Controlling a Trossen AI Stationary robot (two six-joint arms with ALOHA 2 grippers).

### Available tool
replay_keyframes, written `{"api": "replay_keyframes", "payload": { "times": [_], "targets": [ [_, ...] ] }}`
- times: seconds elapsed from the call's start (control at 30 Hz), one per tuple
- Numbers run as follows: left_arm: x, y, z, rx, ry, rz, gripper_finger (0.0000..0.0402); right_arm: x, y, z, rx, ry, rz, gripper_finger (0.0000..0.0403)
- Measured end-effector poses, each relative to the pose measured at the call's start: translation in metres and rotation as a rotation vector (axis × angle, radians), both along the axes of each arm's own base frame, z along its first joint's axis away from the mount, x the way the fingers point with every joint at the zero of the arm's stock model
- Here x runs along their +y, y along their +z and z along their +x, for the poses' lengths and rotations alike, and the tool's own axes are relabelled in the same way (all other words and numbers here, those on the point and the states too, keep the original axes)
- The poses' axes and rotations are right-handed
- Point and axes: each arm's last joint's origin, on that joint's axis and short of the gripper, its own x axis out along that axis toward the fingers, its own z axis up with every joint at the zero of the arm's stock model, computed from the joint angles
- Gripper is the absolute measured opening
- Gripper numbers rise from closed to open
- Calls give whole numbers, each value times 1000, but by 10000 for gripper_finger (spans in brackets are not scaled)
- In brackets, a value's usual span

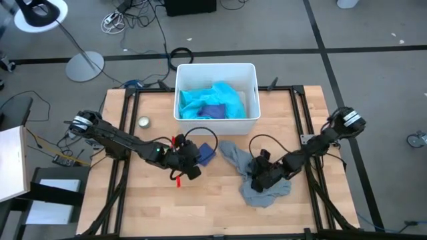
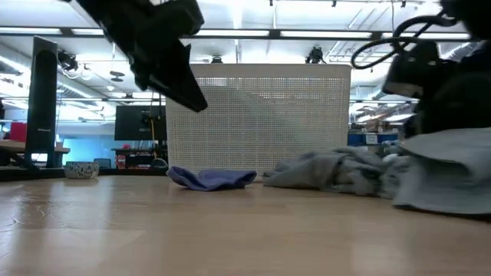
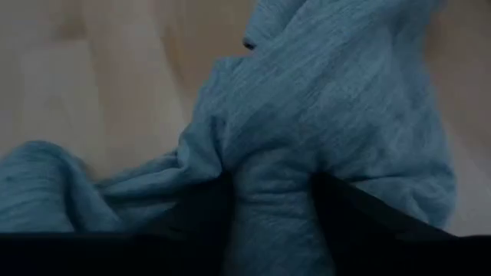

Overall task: Sort clothes
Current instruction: Put the gray shirt into the laundry bin

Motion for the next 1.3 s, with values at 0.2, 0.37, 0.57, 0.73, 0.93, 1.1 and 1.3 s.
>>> {"api": "replay_keyframes", "payload": {
  "times": [0.2,0.37,0.57,0.73,0.93,1.1,1.3],
  "targets": [
    [1,-10,-5,12,11,-31,124,5,4,21,-46,150,-41,24],
    [0,-10,-5,11,10,-42,124,3,51,35,-85,213,-109,20],
    [-3,-11,-6,11,2,-51,124,-3,133,42,-115,234,-234,20],
    [-11,-11,-9,12,-24,-54,124,-8,200,46,-165,259,-347,20],
    [-21,-10,-13,-3,-33,-41,124,-25,276,58,-279,310,-520,20],
    [-29,-10,-16,-16,-39,-33,124,-58,337,61,-402,230,-620,20],
    [-34,-9,-17,-35,-40,-17,124,-103,391,64,-546,205,-713,20]
  ]
}}
